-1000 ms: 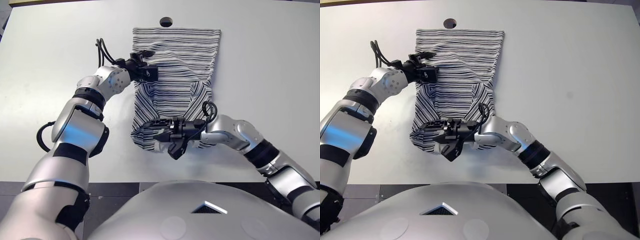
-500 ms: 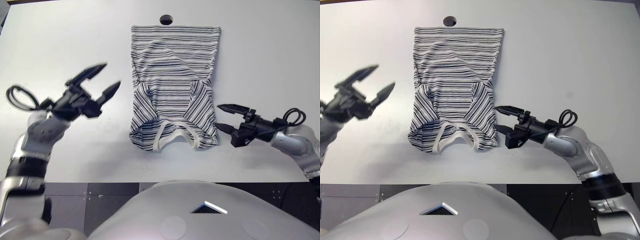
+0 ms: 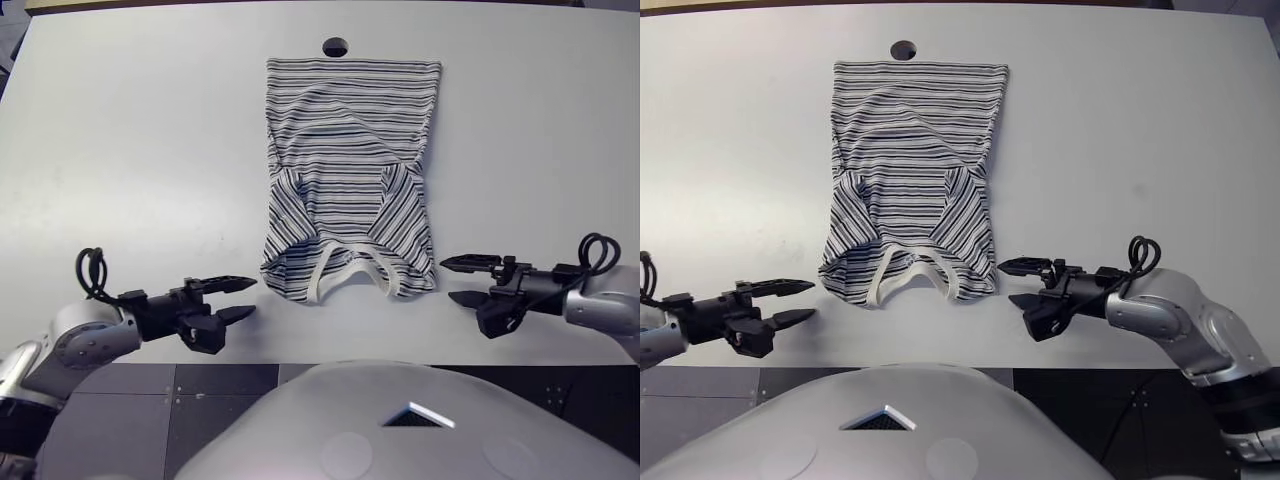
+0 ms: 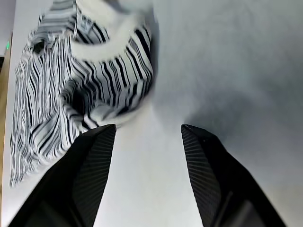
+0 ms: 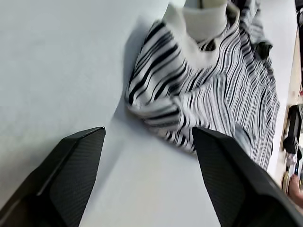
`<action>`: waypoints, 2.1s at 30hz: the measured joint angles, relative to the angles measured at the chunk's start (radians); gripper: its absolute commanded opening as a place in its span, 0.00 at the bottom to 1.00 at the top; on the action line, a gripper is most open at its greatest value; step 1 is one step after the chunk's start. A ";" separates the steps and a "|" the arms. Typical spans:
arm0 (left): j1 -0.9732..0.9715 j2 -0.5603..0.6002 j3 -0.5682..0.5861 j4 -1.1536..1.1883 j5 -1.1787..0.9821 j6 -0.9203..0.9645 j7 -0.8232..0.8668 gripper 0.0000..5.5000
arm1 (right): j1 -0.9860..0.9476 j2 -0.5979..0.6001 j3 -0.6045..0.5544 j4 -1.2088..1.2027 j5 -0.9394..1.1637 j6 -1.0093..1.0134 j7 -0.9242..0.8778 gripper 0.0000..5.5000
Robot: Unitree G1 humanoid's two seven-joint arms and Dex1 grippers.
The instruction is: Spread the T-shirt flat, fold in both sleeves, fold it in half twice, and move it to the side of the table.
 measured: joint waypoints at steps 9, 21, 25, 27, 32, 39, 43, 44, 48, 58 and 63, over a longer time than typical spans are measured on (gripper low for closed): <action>-0.107 -0.072 0.013 0.085 0.049 0.020 0.073 0.63 | -0.058 0.026 0.031 0.053 -0.003 -0.027 -0.010 0.63; -0.139 -0.114 -0.013 -0.004 0.108 0.005 0.088 0.87 | -0.118 0.026 0.055 0.097 0.001 -0.044 -0.001 0.63; -0.238 -0.131 -0.053 0.069 0.130 -0.023 0.088 0.87 | -0.147 0.034 0.077 0.122 0.004 -0.047 0.000 0.63; -0.286 -0.139 -0.077 0.107 0.139 -0.040 0.089 0.87 | -0.167 0.046 0.095 0.134 0.007 -0.049 0.002 0.63; -0.341 -0.143 -0.119 0.178 0.139 -0.086 0.093 0.72 | -0.204 0.068 0.141 0.160 0.009 -0.069 0.004 0.63; -0.342 -0.142 -0.163 0.198 0.125 -0.105 0.088 0.51 | -0.241 0.082 0.173 0.194 0.019 -0.091 0.004 0.63; -0.333 -0.139 -0.174 0.204 0.118 -0.106 0.083 0.38 | -0.246 0.083 0.182 0.207 0.024 -0.096 0.004 0.49; -0.333 -0.139 -0.176 0.209 0.117 -0.108 0.083 0.35 | -0.248 0.083 0.184 0.211 0.025 -0.099 0.004 0.45; -0.333 -0.139 -0.182 0.225 0.112 -0.113 0.081 0.22 | -0.253 0.084 0.198 0.237 0.026 -0.115 0.004 0.30; -0.231 -0.132 -0.150 0.199 0.039 -0.105 0.079 0.02 | -0.292 0.134 0.218 0.329 -0.002 -0.144 -0.033 0.02; -0.139 -0.127 -0.086 0.154 -0.003 -0.085 0.101 0.02 | -0.227 0.113 0.183 0.303 0.028 -0.144 -0.050 0.02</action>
